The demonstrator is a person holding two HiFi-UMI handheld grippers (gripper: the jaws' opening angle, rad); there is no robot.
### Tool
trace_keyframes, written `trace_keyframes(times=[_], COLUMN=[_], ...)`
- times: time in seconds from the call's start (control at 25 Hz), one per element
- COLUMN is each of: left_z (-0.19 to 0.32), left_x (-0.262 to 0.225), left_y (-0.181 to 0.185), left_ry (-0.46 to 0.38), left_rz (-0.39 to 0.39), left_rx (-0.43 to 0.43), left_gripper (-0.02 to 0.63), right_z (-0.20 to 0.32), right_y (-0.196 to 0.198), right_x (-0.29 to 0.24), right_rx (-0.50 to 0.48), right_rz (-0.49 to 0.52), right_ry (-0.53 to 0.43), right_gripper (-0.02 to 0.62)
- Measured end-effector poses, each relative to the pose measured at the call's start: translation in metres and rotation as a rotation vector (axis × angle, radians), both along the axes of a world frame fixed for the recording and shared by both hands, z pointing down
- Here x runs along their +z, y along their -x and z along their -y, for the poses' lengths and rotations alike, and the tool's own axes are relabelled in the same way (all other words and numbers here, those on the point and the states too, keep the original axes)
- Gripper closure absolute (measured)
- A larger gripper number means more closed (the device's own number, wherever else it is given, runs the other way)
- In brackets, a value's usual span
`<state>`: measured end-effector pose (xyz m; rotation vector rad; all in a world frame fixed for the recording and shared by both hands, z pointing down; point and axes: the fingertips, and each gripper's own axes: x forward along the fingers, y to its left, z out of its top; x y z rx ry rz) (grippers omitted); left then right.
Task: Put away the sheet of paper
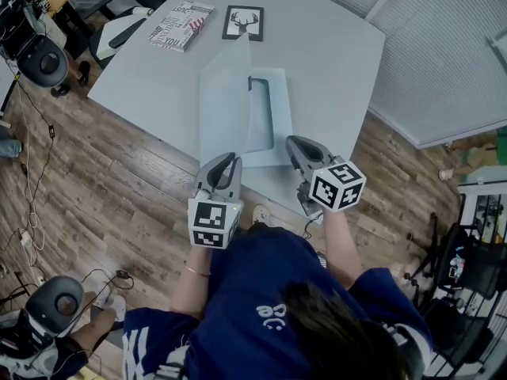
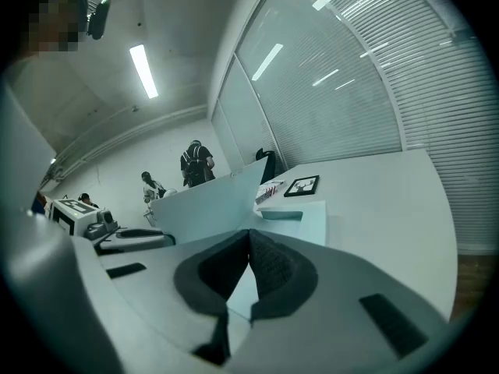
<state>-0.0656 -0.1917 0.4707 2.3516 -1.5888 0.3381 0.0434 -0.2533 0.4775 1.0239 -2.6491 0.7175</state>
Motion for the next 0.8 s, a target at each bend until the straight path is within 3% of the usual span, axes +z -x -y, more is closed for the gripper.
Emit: trace_keyframes(times=[0.28, 0.48, 0.8], left_z=[0.006, 0.008, 0.013], left_x=[0.021, 0.037, 0.049], left_y=[-0.034, -0.051, -0.07], left_ry=[0.041, 0.044, 0.103], left_rz=[0.06, 0.165, 0.115], left_rx=[0.053, 0.048, 0.091], left_gripper=[0.561, 0.548, 0.525], right_z=[-0.009, -0.017, -0.013], right_y=[-0.029, -0.035, -0.049], right_x=[0.003, 0.007, 0.007], right_rx=[0.059, 0.069, 0.091], right_rz=[0.032, 0.028, 0.02], right_ry=[0.014, 0.016, 0.006], right_gripper=[0.587, 0.586, 0.586])
